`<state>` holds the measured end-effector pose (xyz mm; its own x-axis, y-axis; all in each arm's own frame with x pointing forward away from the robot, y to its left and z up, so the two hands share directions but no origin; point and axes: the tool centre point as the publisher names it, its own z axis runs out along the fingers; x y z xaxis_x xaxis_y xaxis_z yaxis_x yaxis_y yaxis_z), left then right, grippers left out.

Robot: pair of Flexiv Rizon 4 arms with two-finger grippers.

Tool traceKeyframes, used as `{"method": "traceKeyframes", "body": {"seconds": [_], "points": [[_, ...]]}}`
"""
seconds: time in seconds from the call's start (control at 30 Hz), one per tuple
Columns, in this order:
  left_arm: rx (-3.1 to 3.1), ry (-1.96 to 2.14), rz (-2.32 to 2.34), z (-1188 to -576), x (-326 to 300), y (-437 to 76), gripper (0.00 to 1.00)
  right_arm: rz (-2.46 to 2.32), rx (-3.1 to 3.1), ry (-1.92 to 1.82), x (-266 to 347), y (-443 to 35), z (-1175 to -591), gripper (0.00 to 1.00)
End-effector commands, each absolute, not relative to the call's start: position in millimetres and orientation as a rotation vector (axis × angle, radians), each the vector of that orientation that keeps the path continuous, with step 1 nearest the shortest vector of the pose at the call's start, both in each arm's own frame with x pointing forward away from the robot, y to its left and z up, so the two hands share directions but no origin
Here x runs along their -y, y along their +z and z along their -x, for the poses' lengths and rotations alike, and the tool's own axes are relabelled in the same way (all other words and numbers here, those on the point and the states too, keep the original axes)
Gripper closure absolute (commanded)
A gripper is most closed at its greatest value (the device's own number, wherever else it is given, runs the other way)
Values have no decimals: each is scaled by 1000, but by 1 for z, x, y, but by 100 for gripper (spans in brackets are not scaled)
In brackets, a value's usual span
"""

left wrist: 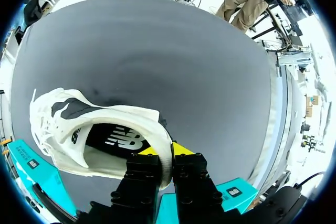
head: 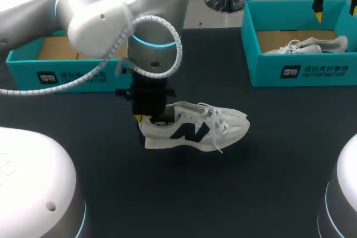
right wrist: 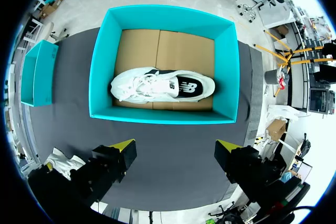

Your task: Take the shoe out of the shoebox, open the shoe tongue, remove and reinsert the insole, then place the shoe into the shoebox

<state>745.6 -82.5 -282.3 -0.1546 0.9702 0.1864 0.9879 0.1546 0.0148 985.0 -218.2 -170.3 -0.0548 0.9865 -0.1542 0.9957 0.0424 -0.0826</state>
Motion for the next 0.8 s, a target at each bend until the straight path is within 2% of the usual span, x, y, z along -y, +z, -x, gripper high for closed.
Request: {"method": "traceKeyframes", "body": {"seconds": [0.03,0.77,0.8], "points": [[2279,-209,1911,-752,95,-302,100,-2121,-2227,-257,218,-170,-985,0],[2235,-248,1889,-757,96,-342,100,-2121,-2227,-257,218,-170,-985,0],[2232,-248,1889,-757,96,-342,82,-2121,-2227,-257,218,-170,-985,0]]}}
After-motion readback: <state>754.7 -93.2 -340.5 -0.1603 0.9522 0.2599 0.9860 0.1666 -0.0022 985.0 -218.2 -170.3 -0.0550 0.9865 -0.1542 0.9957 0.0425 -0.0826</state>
